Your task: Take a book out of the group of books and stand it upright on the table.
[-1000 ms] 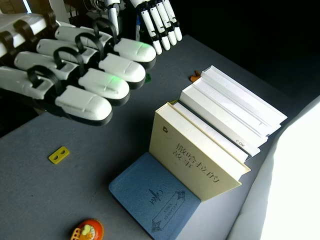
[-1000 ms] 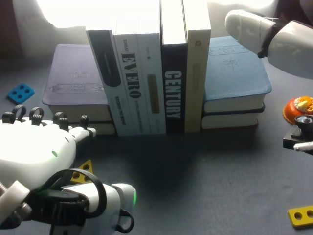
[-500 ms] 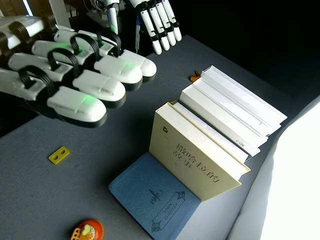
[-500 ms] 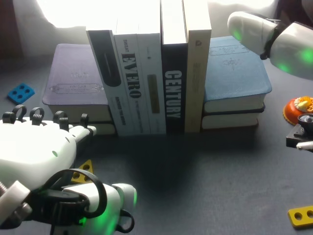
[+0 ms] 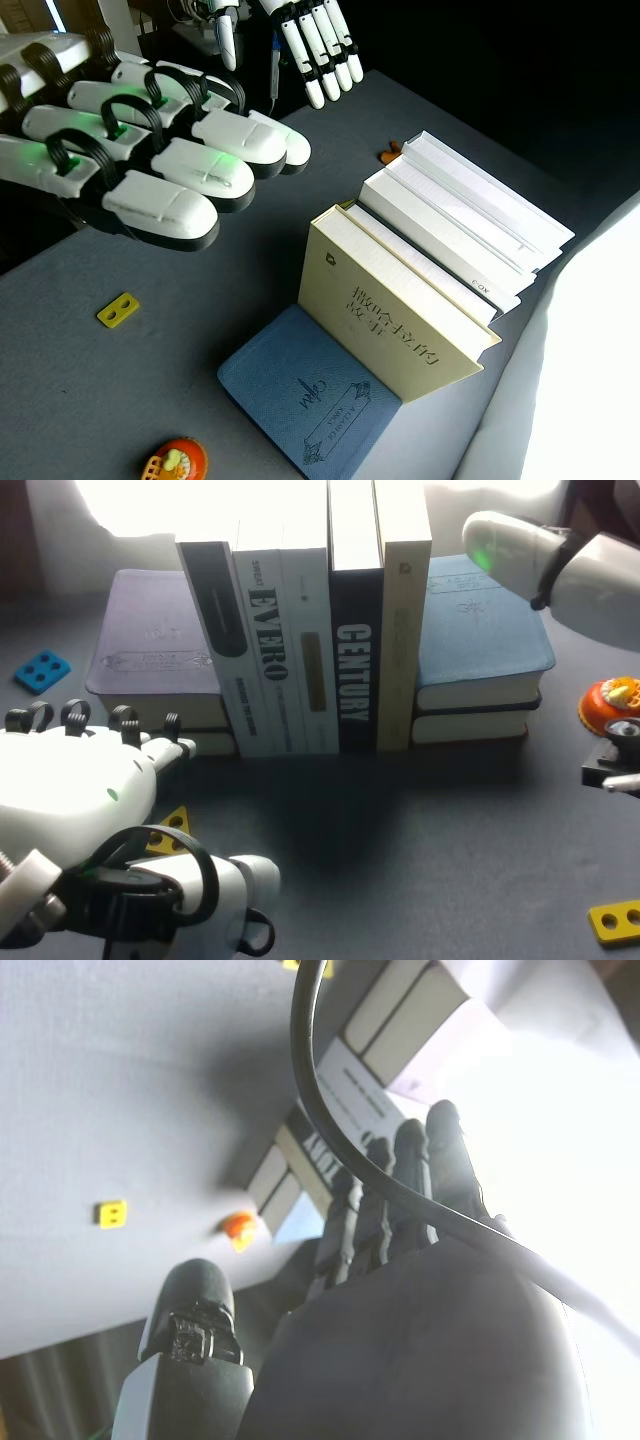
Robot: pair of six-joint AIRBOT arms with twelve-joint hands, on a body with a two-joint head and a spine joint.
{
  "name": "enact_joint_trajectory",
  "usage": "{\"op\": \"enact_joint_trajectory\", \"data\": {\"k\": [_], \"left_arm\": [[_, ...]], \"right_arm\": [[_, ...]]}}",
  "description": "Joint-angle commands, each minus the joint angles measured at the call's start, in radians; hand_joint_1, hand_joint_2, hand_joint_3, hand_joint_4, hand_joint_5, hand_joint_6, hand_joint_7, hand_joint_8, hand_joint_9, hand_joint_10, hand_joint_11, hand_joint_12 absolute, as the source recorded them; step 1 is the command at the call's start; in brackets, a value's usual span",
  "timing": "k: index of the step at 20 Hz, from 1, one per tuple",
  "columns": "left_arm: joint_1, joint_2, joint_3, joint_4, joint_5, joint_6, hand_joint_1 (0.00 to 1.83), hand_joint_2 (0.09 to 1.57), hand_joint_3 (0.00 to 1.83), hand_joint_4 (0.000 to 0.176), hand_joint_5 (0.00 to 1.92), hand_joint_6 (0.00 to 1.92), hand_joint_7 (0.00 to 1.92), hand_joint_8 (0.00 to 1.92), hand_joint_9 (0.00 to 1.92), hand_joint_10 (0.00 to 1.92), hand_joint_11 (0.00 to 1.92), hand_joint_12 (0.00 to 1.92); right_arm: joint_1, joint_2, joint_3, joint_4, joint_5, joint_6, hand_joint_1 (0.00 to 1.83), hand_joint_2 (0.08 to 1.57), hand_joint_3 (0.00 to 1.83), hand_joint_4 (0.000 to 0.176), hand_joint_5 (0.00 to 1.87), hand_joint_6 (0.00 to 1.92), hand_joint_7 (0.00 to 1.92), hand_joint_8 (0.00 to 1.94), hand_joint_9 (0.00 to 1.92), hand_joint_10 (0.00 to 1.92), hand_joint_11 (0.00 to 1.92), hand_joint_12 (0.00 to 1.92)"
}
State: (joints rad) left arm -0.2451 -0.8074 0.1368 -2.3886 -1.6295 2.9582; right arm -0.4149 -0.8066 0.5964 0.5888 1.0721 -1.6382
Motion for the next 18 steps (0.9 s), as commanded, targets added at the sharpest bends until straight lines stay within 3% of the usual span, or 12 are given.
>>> {"op": "enact_joint_trajectory", "data": {"k": [1,3,12,15,18], "left_arm": [[-0.006,0.002,-0.002,0.082,0.015,0.001,0.0,1.29,0.0,0.025,0.02,0.0,0.03,0.0,0.0,0.0,0.02,0.02],[-0.006,0.002,0.0,0.082,0.016,0.001,0.0,1.29,0.0,0.026,0.03,0.0,0.04,0.0,0.0,0.0,0.02,0.02],[-0.007,0.001,0.003,0.082,0.015,0.001,0.0,1.28,0.0,0.027,0.03,0.0,0.04,0.01,0.01,0.0,0.03,0.04],[-0.007,0.001,0.002,0.082,0.015,0.001,0.0,1.28,0.0,0.026,0.05,0.0,0.06,0.0,0.02,0.0,0.0,0.16],[-0.007,0.001,0.003,0.082,0.015,0.001,0.0,1.27,0.0,0.027,0.03,0.0,0.05,0.0,0.01,0.0,0.0,0.16]], "right_arm": [[0.007,-0.002,0.003,-0.065,0.115,0.008,0.0,1.17,0.0,0.0,0.2,0.06,0.0,0.0,0.0,0.0,0.0,0.0],[-0.031,-0.033,0.009,-0.079,0.136,-0.043,0.0,1.18,0.0,0.0,0.2,0.06,0.0,0.0,0.0,0.0,0.0,0.0],[0.07,-0.238,0.132,0.027,0.03,-0.213,0.0,1.17,0.0,0.002,0.19,0.04,0.0,0.0,0.0,0.0,0.0,0.0],[0.1,-0.291,0.156,0.065,0.008,-0.238,0.0,1.18,0.0,0.001,0.2,0.04,0.0,0.0,0.0,0.0,0.0,0.0],[0.128,-0.343,0.181,0.116,0.008,-0.253,0.0,1.18,0.0,0.002,0.2,0.05,0.0,0.0,0.0,0.0,0.0,0.0]]}}
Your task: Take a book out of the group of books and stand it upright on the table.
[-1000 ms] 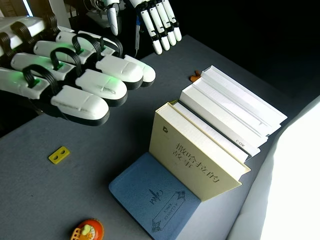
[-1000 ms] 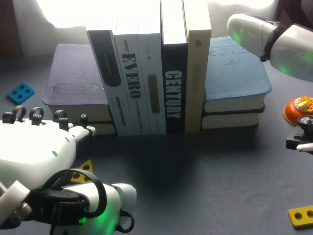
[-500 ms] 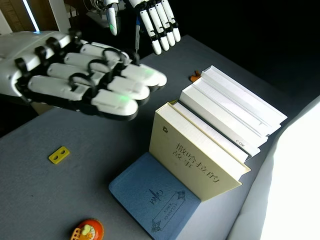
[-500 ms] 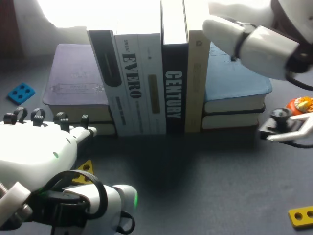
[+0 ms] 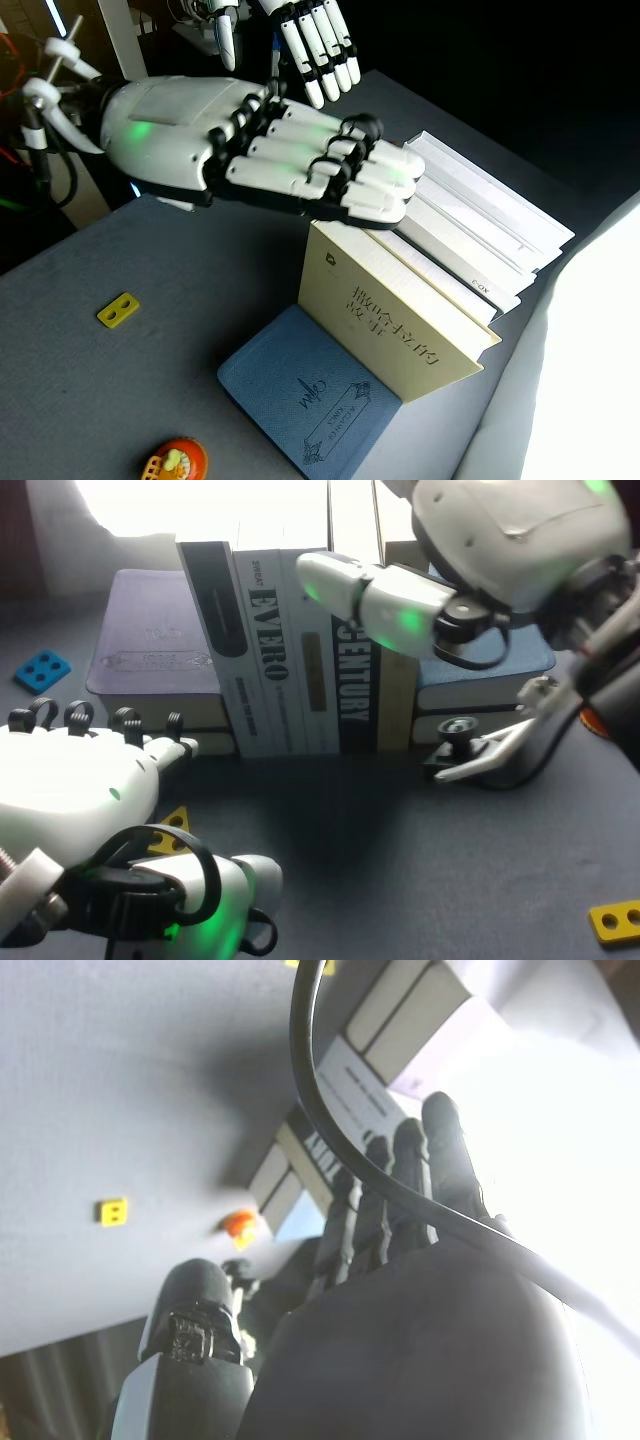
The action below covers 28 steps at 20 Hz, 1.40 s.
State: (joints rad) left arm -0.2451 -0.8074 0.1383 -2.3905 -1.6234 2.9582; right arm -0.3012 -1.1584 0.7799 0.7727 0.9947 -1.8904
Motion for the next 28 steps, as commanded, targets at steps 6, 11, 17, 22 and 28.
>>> {"op": "enact_joint_trajectory", "data": {"k": [6,11,17,22,28], "left_arm": [[-0.007,0.002,0.001,0.083,0.009,0.001,0.0,1.28,0.0,0.027,0.04,0.0,0.05,0.0,0.0,0.0,0.0,0.13],[-0.007,0.002,0.001,0.083,0.009,0.001,0.0,1.28,0.0,0.026,0.05,0.0,0.05,0.0,0.0,0.0,0.0,0.12],[-0.007,0.002,0.001,0.083,0.009,0.001,0.0,1.28,0.0,0.027,0.03,0.0,0.05,0.0,0.0,0.0,0.0,0.1],[-0.007,0.002,0.001,0.083,0.009,0.001,0.0,1.28,0.0,0.023,0.05,0.0,0.07,0.0,0.02,0.0,0.0,0.18],[-0.007,0.002,0.001,0.083,0.009,0.001,0.0,1.29,0.0,0.024,0.05,0.01,0.07,0.01,0.02,0.0,0.0,0.17]], "right_arm": [[0.012,-0.059,0.046,-0.051,0.093,0.002,0.0,1.18,0.0,0.007,0.26,0.06,0.0,0.0,0.0,0.0,0.0,0.0],[0.011,-0.081,0.054,-0.043,0.097,-0.002,0.0,1.18,0.0,0.004,0.32,0.08,0.01,0.01,0.0,0.0,0.0,0.0],[0.008,-0.093,0.071,0.017,0.106,-0.01,0.0,1.18,0.0,0.0,0.39,0.11,0.03,0.01,0.0,0.0,0.0,0.0],[0.006,-0.101,0.078,0.039,0.092,-0.01,0.0,1.18,0.0,0.0,0.48,0.14,0.07,0.02,0.0,0.0,0.0,0.0],[-0.007,-0.115,0.08,0.061,0.089,-0.03,0.0,1.19,0.01,0.0,0.57,0.17,0.05,0.01,0.0,0.0,0.0,0.0]]}}
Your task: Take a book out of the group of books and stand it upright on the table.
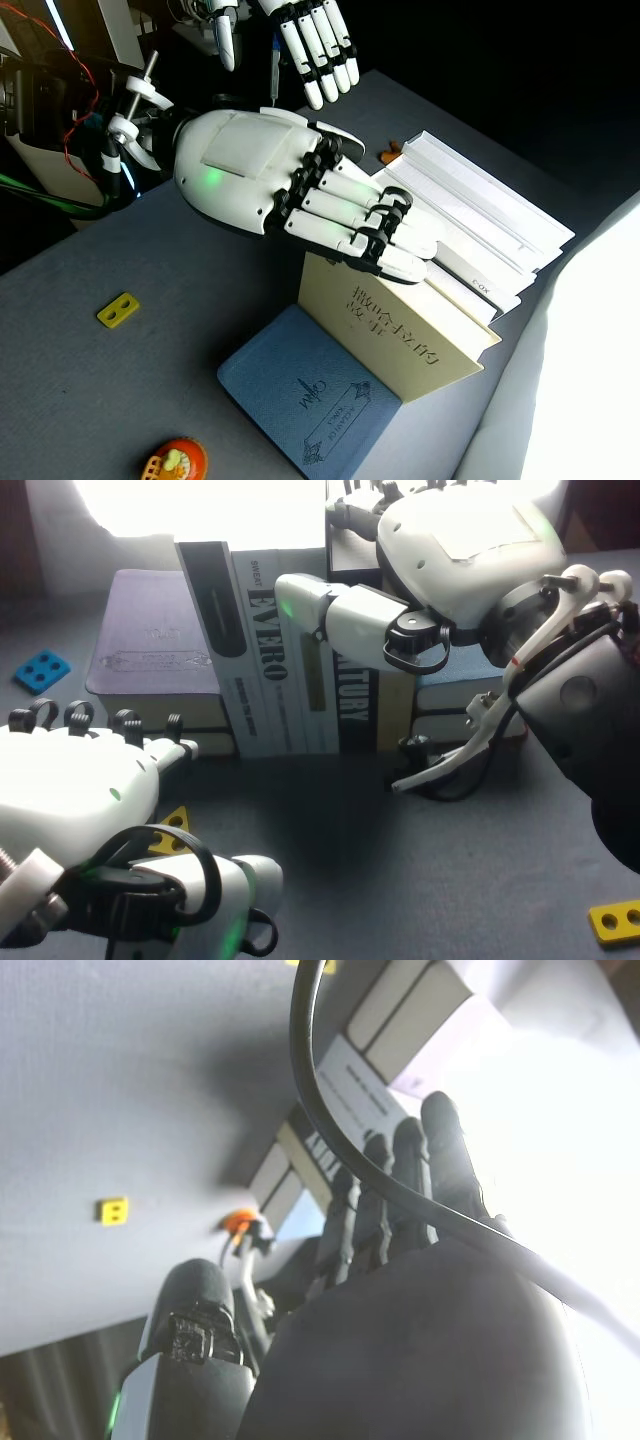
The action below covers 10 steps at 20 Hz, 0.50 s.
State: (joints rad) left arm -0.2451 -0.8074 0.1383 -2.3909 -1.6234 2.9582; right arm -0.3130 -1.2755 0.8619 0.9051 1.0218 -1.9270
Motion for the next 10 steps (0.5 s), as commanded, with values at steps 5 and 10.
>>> {"op": "enact_joint_trajectory", "data": {"k": [5,10], "left_arm": [[-0.007,0.002,0.001,0.084,0.009,0.0,0.0,1.29,0.0,0.025,0.06,0.01,0.07,0.0,0.02,0.0,0.0,0.18],[-0.007,0.002,0.001,0.084,0.009,0.0,0.0,1.29,0.0,0.023,0.07,0.0,0.09,0.0,0.03,0.0,0.0,0.23]], "right_arm": [[-0.005,-0.001,-0.007,-0.068,0.063,-0.026,0.0,1.19,0.0,0.0,0.6,0.18,0.05,0.01,0.0,0.0,0.0,0.0],[-0.01,0.01,-0.041,-0.067,0.068,-0.065,0.0,1.19,0.0,0.0,0.61,0.18,0.06,0.01,0.0,0.0,0.0,0.0]]}}
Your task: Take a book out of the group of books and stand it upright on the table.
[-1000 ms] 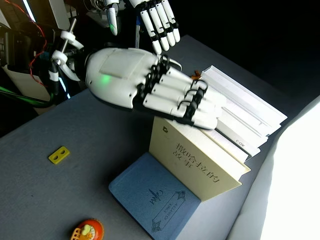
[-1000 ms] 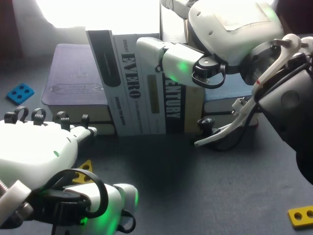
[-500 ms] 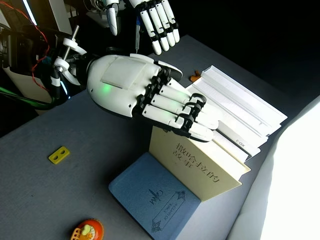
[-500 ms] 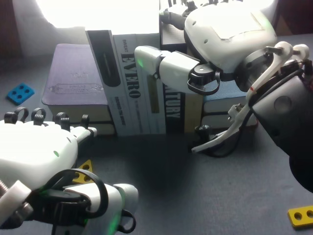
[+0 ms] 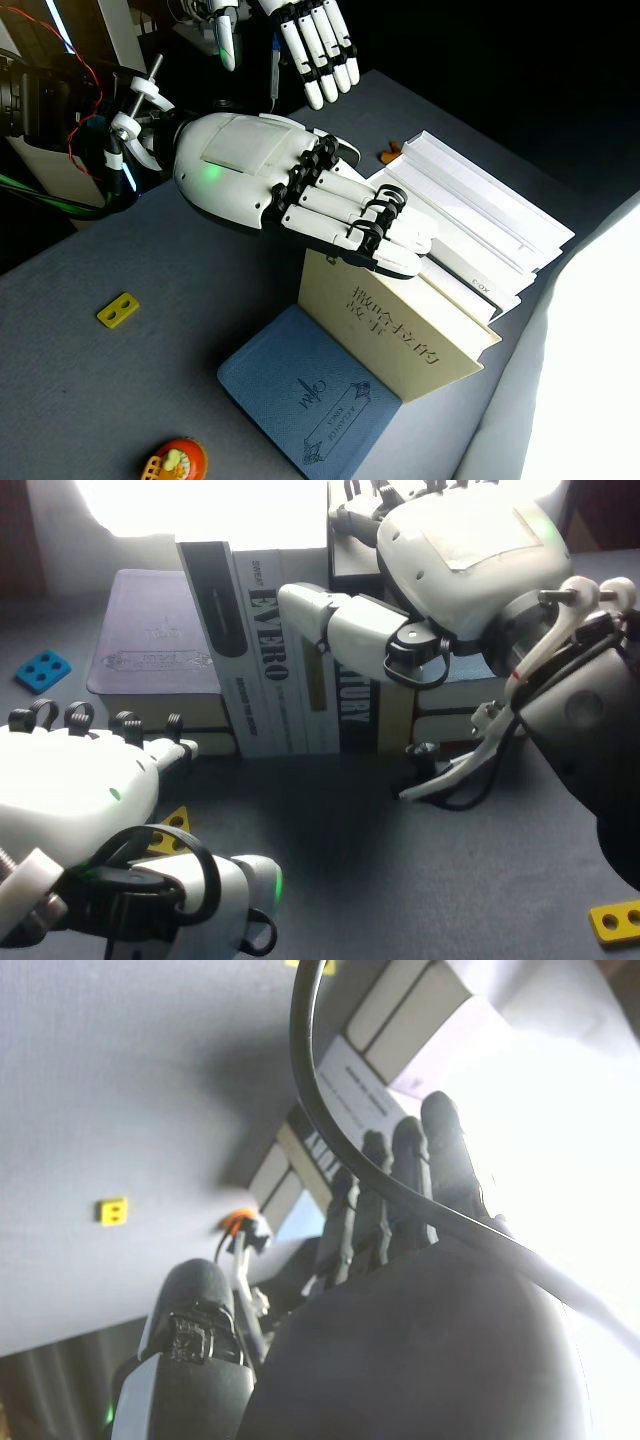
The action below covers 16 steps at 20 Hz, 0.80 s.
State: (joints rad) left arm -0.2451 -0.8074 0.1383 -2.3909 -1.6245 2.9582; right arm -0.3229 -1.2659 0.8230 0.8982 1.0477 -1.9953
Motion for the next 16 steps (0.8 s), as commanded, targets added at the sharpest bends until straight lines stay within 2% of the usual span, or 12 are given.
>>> {"op": "enact_joint_trajectory", "data": {"k": [1,10,12,14,16], "left_arm": [[-0.007,0.002,0.001,0.084,0.01,0.0,0.0,1.29,0.0,0.024,0.06,0.0,0.08,0.0,0.03,0.0,0.0,0.22],[-0.007,0.002,0.001,0.084,0.01,0.0,0.0,1.28,0.0,0.023,0.05,0.0,0.05,0.0,0.02,0.0,0.0,0.21],[-0.007,0.002,0.001,0.084,0.01,0.0,0.0,1.28,0.0,0.034,0.07,0.0,0.06,0.01,0.03,0.0,0.0,0.25],[-0.007,0.002,0.001,0.084,0.01,0.0,0.0,1.27,0.0,0.028,0.05,0.0,0.08,0.01,0.04,0.01,0.0,0.28],[-0.007,0.002,0.001,0.084,0.01,0.0,0.0,1.28,0.0,0.025,0.05,0.0,0.05,0.0,0.02,0.0,0.0,0.18]], "right_arm": [[0.0,0.004,-0.012,-0.06,0.042,-0.004,0.0,1.18,0.0,0.0,0.61,0.18,0.06,0.01,0.0,0.0,0.0,0.0],[-0.014,0.073,-0.158,-0.023,0.038,-0.088,0.0,1.18,0.0,0.0,0.63,0.17,0.07,0.01,0.0,0.0,0.0,0.0],[-0.014,0.089,-0.192,-0.016,0.037,-0.107,0.0,1.19,0.0,0.0,0.63,0.17,0.05,0.0,0.0,0.0,0.0,0.0],[-0.015,0.101,-0.228,0.015,0.038,-0.141,0.0,1.19,0.0,0.0,0.63,0.17,0.07,0.01,0.0,0.0,0.0,0.0],[-0.017,0.107,-0.251,0.025,0.043,-0.158,0.0,1.19,0.0,0.0,0.63,0.17,0.07,0.01,0.0,0.0,0.0,0.0]]}}
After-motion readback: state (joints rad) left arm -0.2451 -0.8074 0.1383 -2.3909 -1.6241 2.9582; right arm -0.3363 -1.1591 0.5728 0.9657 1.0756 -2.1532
